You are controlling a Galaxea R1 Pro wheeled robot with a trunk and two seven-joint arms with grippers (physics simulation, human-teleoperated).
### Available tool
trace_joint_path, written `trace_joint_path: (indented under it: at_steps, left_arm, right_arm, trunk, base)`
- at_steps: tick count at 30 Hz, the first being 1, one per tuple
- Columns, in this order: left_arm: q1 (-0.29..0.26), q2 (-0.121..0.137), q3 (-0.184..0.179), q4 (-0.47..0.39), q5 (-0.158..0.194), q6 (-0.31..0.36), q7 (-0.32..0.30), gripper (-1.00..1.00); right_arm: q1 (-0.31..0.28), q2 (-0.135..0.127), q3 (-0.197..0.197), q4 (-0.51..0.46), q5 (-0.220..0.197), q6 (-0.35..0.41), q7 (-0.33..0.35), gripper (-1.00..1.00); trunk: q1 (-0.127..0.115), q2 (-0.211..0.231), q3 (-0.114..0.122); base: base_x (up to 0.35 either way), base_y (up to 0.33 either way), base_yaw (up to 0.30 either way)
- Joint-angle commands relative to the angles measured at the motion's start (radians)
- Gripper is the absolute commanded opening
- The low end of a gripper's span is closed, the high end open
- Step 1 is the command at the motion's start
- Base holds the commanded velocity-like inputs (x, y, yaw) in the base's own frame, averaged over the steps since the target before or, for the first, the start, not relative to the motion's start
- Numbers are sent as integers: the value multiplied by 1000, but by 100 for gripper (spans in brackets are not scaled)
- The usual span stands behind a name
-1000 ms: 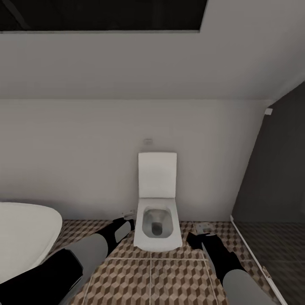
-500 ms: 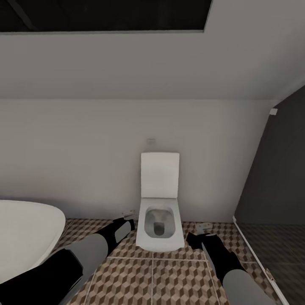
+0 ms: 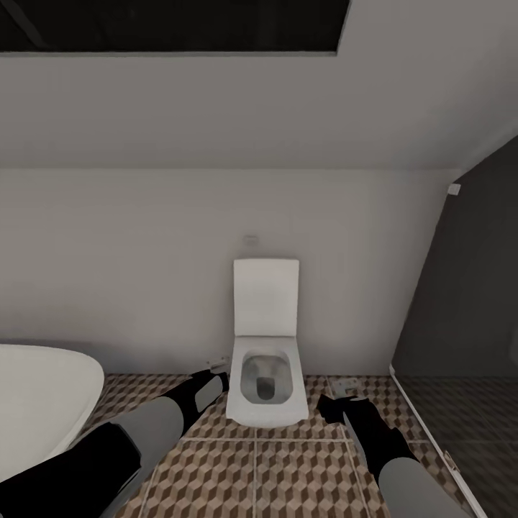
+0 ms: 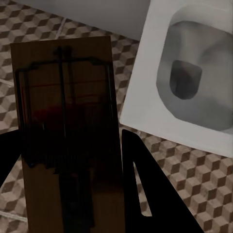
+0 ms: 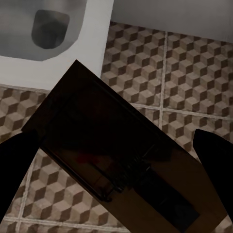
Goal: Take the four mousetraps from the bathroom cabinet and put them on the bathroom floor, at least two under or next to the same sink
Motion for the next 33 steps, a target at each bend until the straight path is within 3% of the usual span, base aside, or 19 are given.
trace_joint_path:
  at_steps: [1, 19, 33]
  left_arm:
    - [-1, 0, -5, -1, -1, 6, 6, -100]
    - [0, 1, -5, 1, 11, 5, 8, -100]
    - [-1, 4, -6, 46, -5, 5, -7, -100]
  right_arm:
    - [0, 1, -8, -2, 11, 4, 9, -100]
    - [0, 0, -9, -2, 14, 5, 12, -100]
    - [0, -4, -10, -4, 12, 5, 12, -100]
  trunk:
    - [0, -1, -1]
    - [0, -1, -1]
    - [0, -1, -1]
  base:
    - [0, 0, -18]
    - [0, -51, -2]
    - [0, 0, 0]
